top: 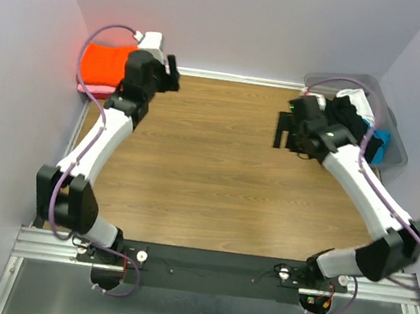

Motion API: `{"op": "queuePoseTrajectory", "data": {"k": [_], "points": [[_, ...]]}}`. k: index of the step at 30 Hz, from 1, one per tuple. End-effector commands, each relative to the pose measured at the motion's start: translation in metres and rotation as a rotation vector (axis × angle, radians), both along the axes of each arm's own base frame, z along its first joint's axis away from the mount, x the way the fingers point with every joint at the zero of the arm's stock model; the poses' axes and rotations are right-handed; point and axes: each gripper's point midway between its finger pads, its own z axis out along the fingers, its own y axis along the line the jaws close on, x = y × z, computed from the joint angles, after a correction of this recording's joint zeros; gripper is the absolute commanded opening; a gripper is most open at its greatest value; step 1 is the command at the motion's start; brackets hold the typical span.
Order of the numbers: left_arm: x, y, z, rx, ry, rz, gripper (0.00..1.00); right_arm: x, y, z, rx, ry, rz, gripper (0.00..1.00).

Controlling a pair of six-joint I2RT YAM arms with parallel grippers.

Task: Fold and stack the t-shirts
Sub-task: Reset both grippers

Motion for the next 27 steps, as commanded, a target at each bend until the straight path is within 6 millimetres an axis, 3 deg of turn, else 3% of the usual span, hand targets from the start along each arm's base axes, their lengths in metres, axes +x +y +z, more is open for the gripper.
{"op": "queuePoseTrajectory", "data": {"k": [1, 2, 3, 5, 6, 8, 9, 10, 11, 13, 14, 19, 27], "points": [[-0.065, -0.053, 0.027, -0.087, -0.046, -0.035, 0.78, -0.012, -0.070, 0.048, -0.031, -0.170, -0.181, 0.99], [-0.078, -0.059, 0.028, -0.104, -0.046, -0.036, 0.78, -0.017, -0.077, 0.056, -0.031, -0.201, -0.202, 1.00], [-0.091, -0.056, 0.015, -0.126, -0.013, 0.004, 0.78, -0.022, -0.085, 0.066, -0.030, -0.235, -0.222, 1.00], [-0.114, -0.057, 0.019, -0.159, -0.021, 0.024, 0.82, -0.034, -0.094, 0.078, -0.028, -0.283, -0.237, 1.00], [-0.135, -0.054, 0.023, -0.179, -0.033, 0.046, 0.83, -0.048, -0.105, 0.098, -0.009, -0.356, -0.261, 1.00], [-0.154, -0.047, 0.028, -0.212, -0.049, 0.073, 0.88, -0.065, -0.118, 0.104, -0.016, -0.405, -0.276, 1.00], [-0.169, -0.040, 0.041, -0.235, -0.086, 0.080, 0.90, -0.082, -0.131, 0.119, -0.004, -0.474, -0.305, 1.00], [-0.178, -0.033, 0.035, -0.216, -0.077, 0.106, 0.91, -0.092, -0.137, 0.124, 0.006, -0.508, -0.312, 1.00], [-0.190, -0.023, 0.044, -0.227, -0.104, 0.120, 0.92, -0.101, -0.143, 0.123, 0.001, -0.525, -0.322, 1.00], [-0.203, -0.003, 0.040, -0.204, -0.103, 0.180, 0.92, -0.125, -0.154, 0.138, 0.049, -0.623, -0.323, 1.00], [-0.214, 0.007, 0.047, -0.211, -0.129, 0.195, 0.92, -0.130, -0.156, 0.134, 0.044, -0.630, -0.304, 1.00], [-0.244, 0.055, 0.044, -0.192, -0.155, 0.357, 0.92, -0.164, -0.167, 0.148, 0.115, -0.786, -0.270, 1.00], [-0.275, 0.096, 0.040, -0.206, -0.184, 0.496, 0.93, -0.180, -0.172, 0.158, 0.129, -0.874, -0.238, 1.00]]}}
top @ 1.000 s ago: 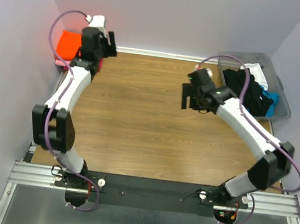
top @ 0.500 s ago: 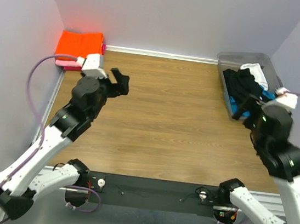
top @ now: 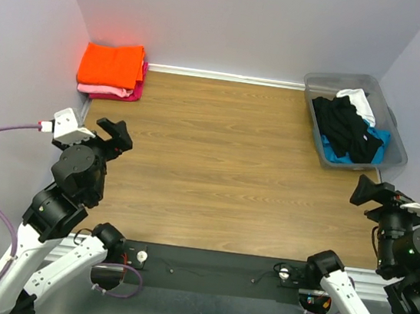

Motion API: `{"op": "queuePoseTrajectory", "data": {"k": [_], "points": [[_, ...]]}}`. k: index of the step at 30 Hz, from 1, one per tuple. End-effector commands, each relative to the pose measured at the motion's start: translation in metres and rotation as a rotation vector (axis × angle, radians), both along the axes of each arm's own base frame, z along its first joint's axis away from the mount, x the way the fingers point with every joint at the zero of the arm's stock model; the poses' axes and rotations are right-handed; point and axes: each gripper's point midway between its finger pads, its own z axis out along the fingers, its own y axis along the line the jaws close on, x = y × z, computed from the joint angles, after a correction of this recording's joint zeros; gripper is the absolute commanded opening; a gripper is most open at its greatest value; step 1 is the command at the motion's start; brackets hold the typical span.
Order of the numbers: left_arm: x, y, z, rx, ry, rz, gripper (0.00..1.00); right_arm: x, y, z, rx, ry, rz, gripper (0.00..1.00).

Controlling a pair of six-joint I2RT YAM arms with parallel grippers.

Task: Fold and stack the t-shirts
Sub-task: Reset both grippers

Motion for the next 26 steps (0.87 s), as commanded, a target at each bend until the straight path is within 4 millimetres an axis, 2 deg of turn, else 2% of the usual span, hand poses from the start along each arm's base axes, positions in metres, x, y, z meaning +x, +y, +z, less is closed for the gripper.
{"op": "queuePoseTrajectory", "data": {"k": [1, 6, 12, 21, 26], "points": [[-0.019, 0.036, -0.017, -0.019, 0.024, 0.175, 0.93, -0.004, 0.000, 0.007, -0.032, -0.060, 0.024, 1.00], [-0.033, 0.047, -0.016, -0.128, -0.055, 0.197, 0.93, 0.001, 0.009, 0.006, -0.045, -0.072, 0.068, 1.00], [-0.032, 0.047, -0.029, -0.160, -0.064, 0.210, 0.94, 0.004, 0.014, 0.015, -0.072, -0.092, 0.098, 1.00], [-0.018, 0.036, -0.031, -0.136, -0.061, 0.190, 0.94, 0.001, 0.018, 0.020, -0.072, -0.115, 0.132, 1.00], [-0.006, 0.028, -0.026, -0.092, -0.064, 0.170, 0.94, 0.001, 0.019, 0.019, -0.069, -0.118, 0.135, 1.00]]}}
